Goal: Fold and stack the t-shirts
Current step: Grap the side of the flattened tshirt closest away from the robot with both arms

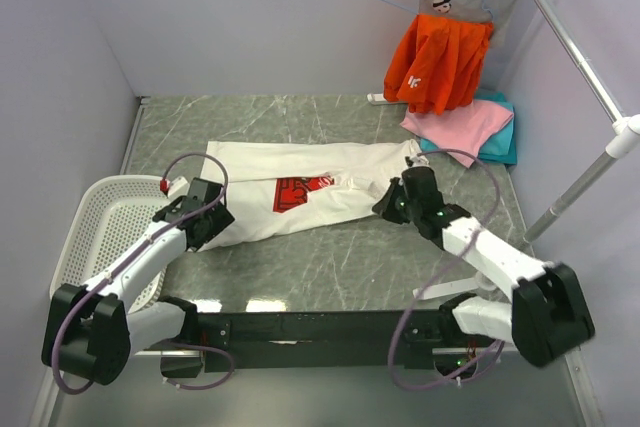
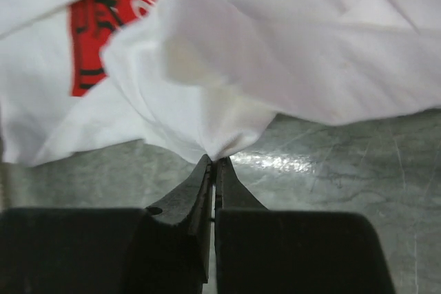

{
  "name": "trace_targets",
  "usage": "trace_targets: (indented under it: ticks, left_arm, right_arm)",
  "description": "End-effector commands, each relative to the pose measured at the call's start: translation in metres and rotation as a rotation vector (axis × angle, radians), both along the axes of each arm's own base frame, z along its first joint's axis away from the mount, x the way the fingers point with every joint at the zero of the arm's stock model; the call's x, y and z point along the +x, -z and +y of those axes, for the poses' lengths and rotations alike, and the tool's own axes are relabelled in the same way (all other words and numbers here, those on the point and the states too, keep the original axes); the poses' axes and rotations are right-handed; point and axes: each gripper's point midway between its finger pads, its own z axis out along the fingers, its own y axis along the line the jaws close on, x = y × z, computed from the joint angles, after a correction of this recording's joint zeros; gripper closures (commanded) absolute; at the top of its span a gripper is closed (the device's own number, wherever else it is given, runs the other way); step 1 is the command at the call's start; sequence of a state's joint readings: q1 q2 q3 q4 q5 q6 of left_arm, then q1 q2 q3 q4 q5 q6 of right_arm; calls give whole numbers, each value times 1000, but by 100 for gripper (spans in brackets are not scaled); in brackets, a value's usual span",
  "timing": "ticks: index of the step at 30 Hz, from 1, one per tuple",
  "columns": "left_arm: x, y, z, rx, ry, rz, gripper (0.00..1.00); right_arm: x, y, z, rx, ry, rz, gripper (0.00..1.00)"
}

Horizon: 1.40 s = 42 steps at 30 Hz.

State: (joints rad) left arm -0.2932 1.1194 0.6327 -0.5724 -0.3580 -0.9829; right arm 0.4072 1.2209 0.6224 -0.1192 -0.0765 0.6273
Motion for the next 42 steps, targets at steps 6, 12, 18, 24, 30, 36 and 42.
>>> trace_targets:
  ticks: [6,12,18,24,30,36,42]
  left_arm:
    - [-27,11,0,-21,-59,75,24]
    - [-48,26,1,-29,-135,133,25]
    - [-50,30,4,-71,-236,75,26]
    - [-35,36,14,6,-277,69,26]
    - [-21,43,20,83,-283,79,29]
    - [-15,51,19,100,-254,94,54]
    - [-14,61,10,80,-186,120,99]
  right_arm:
    - [-35,-62,-9,82,-15,-106,100]
    - [-38,-69,-9,87,-32,-128,100]
    - [-39,-73,-2,102,-79,-142,100]
    - [-41,-86,-3,104,-86,-163,100]
    - [-45,-108,-12,101,-50,-210,100]
    - [-50,-134,-21,92,-25,-266,100]
    - [-52,-150,-30,74,6,-295,100]
